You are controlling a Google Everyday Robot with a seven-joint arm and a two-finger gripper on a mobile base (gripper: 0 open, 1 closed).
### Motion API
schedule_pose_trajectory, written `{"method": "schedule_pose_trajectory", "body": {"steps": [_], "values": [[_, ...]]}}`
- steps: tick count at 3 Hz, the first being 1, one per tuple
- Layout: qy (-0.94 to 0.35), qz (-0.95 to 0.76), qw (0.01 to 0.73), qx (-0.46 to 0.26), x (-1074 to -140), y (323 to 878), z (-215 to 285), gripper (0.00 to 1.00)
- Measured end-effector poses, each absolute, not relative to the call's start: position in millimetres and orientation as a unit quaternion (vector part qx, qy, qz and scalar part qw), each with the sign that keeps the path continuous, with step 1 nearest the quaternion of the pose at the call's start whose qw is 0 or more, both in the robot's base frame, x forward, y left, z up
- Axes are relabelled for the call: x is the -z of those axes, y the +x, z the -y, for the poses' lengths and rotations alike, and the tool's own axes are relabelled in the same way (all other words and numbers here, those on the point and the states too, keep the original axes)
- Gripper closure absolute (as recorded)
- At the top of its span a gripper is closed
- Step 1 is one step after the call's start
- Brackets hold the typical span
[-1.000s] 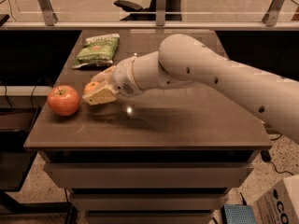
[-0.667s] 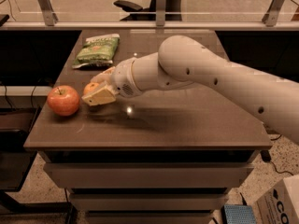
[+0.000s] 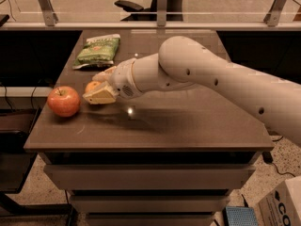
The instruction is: Move orange near apple
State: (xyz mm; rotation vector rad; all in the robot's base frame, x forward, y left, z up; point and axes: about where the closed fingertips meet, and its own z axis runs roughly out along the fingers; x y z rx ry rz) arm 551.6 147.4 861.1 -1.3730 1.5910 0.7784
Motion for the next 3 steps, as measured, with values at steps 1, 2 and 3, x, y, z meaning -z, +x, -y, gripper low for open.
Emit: {"method": "schedule_pose_trajectory", "body": {"steps": [1,2,3], "values": [[-0.552,-0.637,0.436,-0.315,-861.6,552.7,-148.2,0.00],[-0.552,-0.636,0.436,-0.317,-861.6,552.8,-148.4,0.00],[-0.553,-0.630,0.440,-0.322,-863.1,552.7,-147.7,0.00]]}}
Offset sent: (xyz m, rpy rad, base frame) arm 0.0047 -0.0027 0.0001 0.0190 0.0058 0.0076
